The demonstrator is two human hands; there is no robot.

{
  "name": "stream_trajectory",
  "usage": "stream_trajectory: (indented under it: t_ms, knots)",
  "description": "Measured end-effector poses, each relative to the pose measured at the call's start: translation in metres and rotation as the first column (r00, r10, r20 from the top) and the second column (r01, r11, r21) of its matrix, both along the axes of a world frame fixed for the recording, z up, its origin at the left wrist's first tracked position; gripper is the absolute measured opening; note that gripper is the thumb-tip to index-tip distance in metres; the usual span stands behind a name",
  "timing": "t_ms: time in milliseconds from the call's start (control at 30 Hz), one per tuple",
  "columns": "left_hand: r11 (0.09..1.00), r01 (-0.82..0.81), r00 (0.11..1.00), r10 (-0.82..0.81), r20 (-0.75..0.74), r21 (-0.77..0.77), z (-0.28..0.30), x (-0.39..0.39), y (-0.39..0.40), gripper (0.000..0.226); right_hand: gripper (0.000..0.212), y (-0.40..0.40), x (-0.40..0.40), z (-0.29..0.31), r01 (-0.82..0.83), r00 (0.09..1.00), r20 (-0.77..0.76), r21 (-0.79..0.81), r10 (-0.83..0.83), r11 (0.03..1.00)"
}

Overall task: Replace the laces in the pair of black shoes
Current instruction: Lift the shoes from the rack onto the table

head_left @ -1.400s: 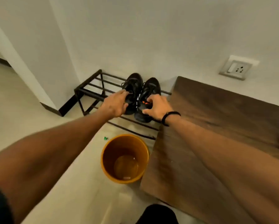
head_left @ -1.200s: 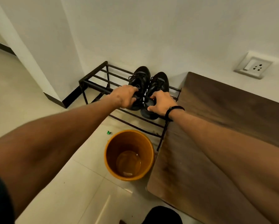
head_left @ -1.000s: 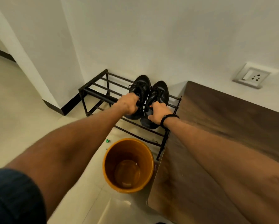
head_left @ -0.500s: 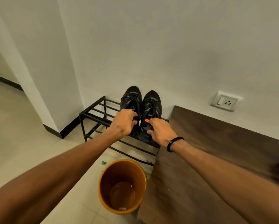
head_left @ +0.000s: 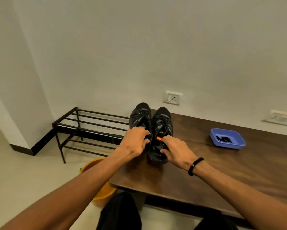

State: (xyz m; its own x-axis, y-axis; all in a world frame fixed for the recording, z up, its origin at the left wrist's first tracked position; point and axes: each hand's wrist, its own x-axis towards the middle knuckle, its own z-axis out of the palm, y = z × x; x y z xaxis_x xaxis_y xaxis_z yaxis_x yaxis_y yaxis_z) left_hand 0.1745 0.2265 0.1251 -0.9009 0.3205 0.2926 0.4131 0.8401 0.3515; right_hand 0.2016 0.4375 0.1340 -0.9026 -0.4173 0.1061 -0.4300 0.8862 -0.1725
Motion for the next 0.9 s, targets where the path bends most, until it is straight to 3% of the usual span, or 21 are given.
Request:
stream_trajectory:
  t_ms: [233, 433, 633, 767, 900]
  knots:
    - [0.989, 0.146, 0.986, -0.143, 0.091, -0.033, -0.005, 0.06, 0.064, 0.019, 0.023, 0.052, 0.066, -0.006, 0.143, 0.983, 0.116, 0.007, -0.142, 0.99]
    - [0.989, 0.145, 0.971, -0.143, 0.189, 0.002, -0.029, 0.072, 0.097, 0.023, 0.023, 0.078, 0.086, -0.03, 0.236, 0.956, 0.177, 0.019, -0.236, 0.972]
    - [0.99, 0.137, 0.975, -0.141, 0.173, 0.037, -0.046, 0.069, 0.105, 0.03, 0.021, 0.087, 0.08, -0.035, 0.274, 0.916, 0.289, 0.051, -0.277, 0.96]
    - [0.99, 0.079, 0.973, -0.102, 0.209, 0.115, -0.051, 0.072, 0.094, 0.05, 0.072, 0.081, 0.059, -0.02, 0.455, 0.821, 0.382, 0.012, -0.425, 0.89]
    - [0.962, -0.121, 0.945, 0.037, 0.324, 0.244, -0.057, 0.081, 0.076, 0.054, 0.078, 0.065, 0.031, -0.016, 0.513, 0.793, 0.349, 0.058, -0.499, 0.856]
